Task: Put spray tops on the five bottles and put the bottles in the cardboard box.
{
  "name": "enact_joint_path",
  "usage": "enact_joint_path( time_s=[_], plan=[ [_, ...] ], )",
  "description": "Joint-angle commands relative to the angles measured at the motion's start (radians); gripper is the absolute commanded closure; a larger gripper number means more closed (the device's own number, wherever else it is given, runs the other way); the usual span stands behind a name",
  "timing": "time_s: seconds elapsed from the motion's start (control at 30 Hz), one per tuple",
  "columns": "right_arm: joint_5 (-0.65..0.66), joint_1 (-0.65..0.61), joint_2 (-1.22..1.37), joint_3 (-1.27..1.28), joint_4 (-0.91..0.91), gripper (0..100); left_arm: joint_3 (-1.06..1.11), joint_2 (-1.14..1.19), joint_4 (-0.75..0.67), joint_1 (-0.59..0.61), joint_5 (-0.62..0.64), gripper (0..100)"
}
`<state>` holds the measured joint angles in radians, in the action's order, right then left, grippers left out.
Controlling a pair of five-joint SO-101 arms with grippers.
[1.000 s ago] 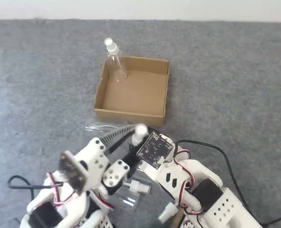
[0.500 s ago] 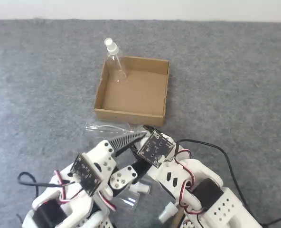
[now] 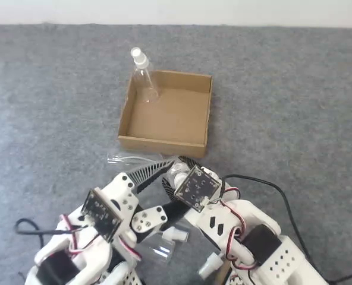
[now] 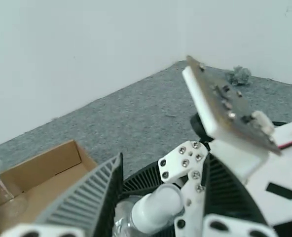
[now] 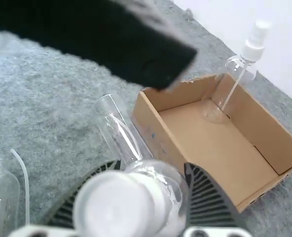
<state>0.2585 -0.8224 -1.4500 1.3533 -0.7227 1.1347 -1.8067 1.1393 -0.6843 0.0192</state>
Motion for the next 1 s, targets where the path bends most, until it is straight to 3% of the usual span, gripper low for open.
enact_joint_path(
  time_s=[0.0, 0.23, 0.47, 0.67, 0.97],
  plan=[
    [0.002, 0.018, -0.001, -0.058, -0.005, 92.0, -0.091, -0.012, 0.043, 0.038, -0.008, 75],
    [-0.008, 0.071, -0.001, -0.058, -0.005, 92.0, -0.090, -0.012, -0.003, 0.198, -0.008, 75],
    [-0.049, 0.087, -0.001, -0.058, -0.031, 92.0, -0.059, -0.012, -0.003, 0.210, -0.008, 75],
    [-0.054, 0.110, -0.001, -0.057, -0.035, 92.0, -0.013, -0.012, 0.003, 0.215, -0.014, 82],
    [-0.055, 0.143, -0.001, -0.055, -0.068, 92.0, -0.008, -0.012, 0.002, 0.514, -0.008, 85]
  ],
)
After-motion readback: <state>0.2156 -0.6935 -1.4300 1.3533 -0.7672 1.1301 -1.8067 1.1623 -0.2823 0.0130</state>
